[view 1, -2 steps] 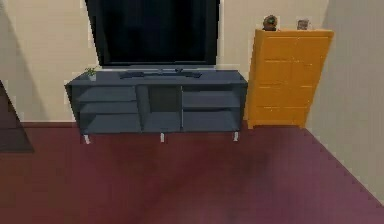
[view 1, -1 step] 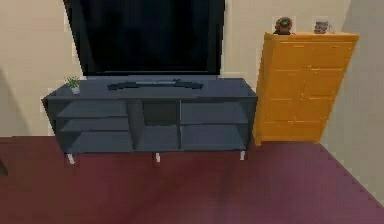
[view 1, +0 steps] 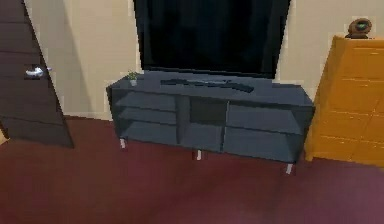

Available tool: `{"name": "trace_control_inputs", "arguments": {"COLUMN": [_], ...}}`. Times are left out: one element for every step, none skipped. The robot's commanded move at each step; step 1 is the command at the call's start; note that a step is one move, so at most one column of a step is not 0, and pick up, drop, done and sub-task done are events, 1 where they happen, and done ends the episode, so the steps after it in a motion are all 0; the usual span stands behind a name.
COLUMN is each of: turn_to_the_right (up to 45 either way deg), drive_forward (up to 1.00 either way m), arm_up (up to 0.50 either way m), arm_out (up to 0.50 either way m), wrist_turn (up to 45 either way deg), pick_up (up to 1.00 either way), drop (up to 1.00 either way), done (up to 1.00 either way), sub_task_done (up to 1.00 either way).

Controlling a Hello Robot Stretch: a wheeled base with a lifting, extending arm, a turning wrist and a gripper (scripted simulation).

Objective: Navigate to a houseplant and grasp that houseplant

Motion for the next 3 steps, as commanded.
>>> {"name": "trace_control_inputs", "arguments": {"turn_to_the_right": [-3.0,0.0,-45.0], "drive_forward": [0.00,1.00,0.00], "arm_up": [0.00,0.00,0.00], "arm_out": [0.00,0.00,0.00], "wrist_turn": [0.0,0.0,0.0], "pick_up": [0.00,0.00,0.00], "drop": [0.00,0.00,0.00], "done": [0.00,0.00,0.00], "sub_task_done": [0.00,0.00,0.00]}}
